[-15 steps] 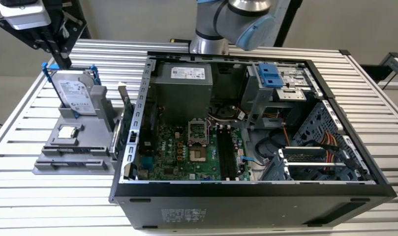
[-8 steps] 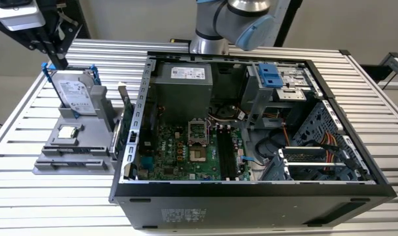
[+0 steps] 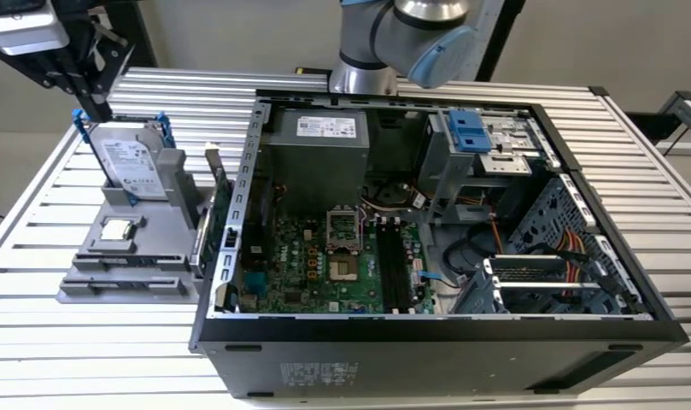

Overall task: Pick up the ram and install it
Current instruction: 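Reach for the ram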

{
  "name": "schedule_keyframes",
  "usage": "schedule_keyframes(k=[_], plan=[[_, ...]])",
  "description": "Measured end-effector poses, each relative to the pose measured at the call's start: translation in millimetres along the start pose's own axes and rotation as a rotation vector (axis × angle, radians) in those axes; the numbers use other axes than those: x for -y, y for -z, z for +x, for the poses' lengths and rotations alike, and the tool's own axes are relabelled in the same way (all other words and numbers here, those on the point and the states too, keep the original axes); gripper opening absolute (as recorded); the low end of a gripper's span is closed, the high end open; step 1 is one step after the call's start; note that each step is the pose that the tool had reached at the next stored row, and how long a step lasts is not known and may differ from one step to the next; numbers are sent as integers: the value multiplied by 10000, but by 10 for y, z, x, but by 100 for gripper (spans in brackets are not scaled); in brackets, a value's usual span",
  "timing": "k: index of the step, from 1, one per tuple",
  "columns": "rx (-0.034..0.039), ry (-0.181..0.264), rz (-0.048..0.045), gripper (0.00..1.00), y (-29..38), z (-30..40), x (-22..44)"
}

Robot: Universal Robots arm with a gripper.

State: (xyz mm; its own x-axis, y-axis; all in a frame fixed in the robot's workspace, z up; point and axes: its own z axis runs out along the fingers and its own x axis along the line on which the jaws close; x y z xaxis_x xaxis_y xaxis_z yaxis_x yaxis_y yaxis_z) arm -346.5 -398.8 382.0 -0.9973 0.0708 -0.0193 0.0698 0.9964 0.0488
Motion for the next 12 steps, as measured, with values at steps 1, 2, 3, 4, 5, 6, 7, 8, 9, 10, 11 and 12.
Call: schedule_keyframes(k=[1, 2, 3, 4, 5, 6, 7, 8, 9, 10, 11, 12], plan=[[0, 1, 0, 0, -1, 9, 1], [0, 0, 0, 0, -3, 19, 2], [0, 0, 0, 0, -4, 28, 2], [0, 0, 1, 0, -5, 35, 3], [0, 0, 0, 0, -6, 44, 4], [0, 1, 0, 0, -8, 52, 4], [-1, 0, 1, 0, -8, 60, 5], [0, 0, 0, 0, -9, 68, 6], [0, 0, 0, 0, -10, 76, 6], [1, 0, 0, 0, -11, 83, 7], [1, 0, 0, 0, -12, 87, 7], [0, 1, 0, 0, -11, 87, 7]])
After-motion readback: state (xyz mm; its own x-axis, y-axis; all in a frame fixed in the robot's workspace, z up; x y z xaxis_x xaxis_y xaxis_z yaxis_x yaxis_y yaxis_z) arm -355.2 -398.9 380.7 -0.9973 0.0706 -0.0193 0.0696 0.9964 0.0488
